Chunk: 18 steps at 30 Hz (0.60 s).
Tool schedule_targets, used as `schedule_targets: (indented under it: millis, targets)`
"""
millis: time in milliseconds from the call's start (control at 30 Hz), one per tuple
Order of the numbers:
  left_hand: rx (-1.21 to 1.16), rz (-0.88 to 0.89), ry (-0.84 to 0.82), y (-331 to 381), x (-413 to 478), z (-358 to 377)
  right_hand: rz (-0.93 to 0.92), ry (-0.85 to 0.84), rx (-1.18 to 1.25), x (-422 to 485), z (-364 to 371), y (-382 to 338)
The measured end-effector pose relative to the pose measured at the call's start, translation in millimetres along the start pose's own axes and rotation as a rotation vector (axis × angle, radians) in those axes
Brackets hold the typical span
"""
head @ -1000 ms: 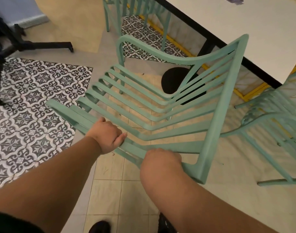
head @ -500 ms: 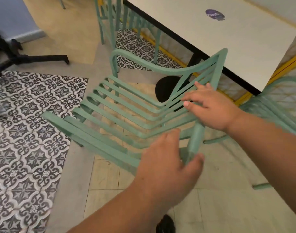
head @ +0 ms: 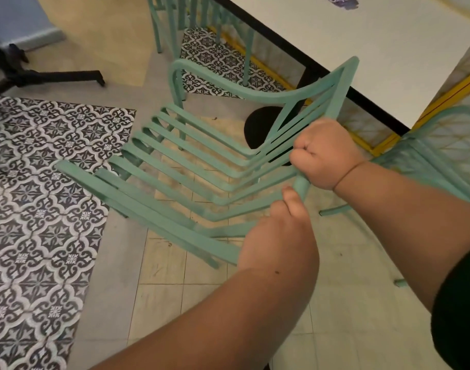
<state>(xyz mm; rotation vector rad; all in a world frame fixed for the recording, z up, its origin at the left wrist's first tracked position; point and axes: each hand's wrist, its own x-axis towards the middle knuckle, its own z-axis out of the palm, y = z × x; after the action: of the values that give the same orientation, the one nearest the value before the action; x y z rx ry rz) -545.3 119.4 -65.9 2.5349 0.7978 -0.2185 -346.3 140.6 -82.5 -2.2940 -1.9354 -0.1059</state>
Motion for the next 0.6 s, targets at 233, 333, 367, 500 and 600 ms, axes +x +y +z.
schedule_targets:
  millis: [233,333,367,500,600]
  targets:
    - [0.033,0.041,-0.056,-21,-19,-6,0.062,-0.004,-0.062,-21,0,-17]
    - [0.031,0.067,-0.076,-34,-28,-10,0.098,0.018,-0.107,-30,-2,-32]
    - [0.034,0.079,-0.078,-39,-31,-11,0.112,0.030,-0.109,-33,-2,-37]
    - [0.016,0.117,-0.059,-65,-39,-16,0.154,0.055,-0.118,-40,0,-58]
    - [0.027,0.144,-0.033,-82,-42,-19,0.197,0.082,-0.105,-41,0,-71]
